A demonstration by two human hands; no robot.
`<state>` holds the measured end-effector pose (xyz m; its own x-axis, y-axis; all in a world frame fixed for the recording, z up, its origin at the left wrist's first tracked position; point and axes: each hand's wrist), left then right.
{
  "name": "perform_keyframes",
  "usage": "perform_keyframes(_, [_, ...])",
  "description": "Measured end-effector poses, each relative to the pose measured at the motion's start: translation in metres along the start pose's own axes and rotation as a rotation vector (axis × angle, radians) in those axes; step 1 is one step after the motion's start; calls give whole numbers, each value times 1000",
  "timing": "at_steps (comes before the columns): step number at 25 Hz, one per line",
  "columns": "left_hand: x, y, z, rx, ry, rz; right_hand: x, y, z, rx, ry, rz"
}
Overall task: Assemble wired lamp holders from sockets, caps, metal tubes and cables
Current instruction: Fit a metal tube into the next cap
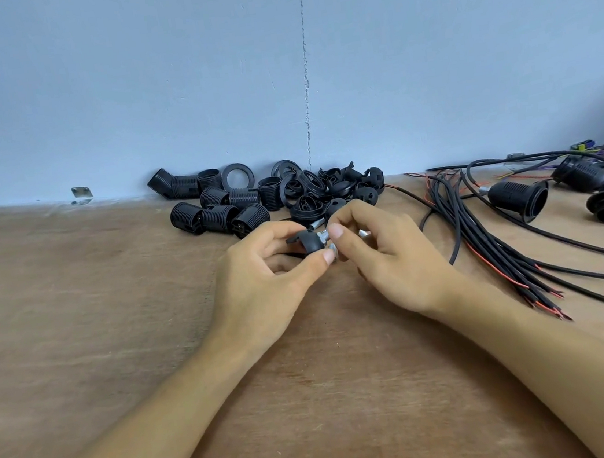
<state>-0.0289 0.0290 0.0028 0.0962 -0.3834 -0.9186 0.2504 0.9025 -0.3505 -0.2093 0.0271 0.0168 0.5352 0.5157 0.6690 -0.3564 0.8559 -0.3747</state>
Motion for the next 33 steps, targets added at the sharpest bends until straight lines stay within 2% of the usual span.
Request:
perform_keyframes(6, [3,0,0,42,-32,-19,4,-3,1,8,182,13])
perform_keyframes(10, [4,0,-1,34,-65,-73,9,-6,-3,6,195,-40])
perform_keyframes(18, [0,2,-4,-65,-203,-175,17,-8,-4,15,-20,-184])
perform_keyframes(24, [5,1,-2,-82,-364,-126,9,-2,-9,-77,-45,-177])
perform_keyframes(29, [4,1,0,-66,-394,-125,4,-5,-6,-36,-227,-246])
perform_keyframes(33, [6,0,0,-87,-394,-111,-1,-7,-3,-74,-372,-271])
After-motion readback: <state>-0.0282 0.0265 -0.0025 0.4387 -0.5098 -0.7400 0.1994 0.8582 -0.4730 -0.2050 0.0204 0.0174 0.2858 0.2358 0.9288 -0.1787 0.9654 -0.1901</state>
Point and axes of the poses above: each hand's wrist, its own y-axis away from the middle knuckle, its own z-axis out of the back of the hand, x = y × z, and after that the axes turned 10 degrees about x, right-handed
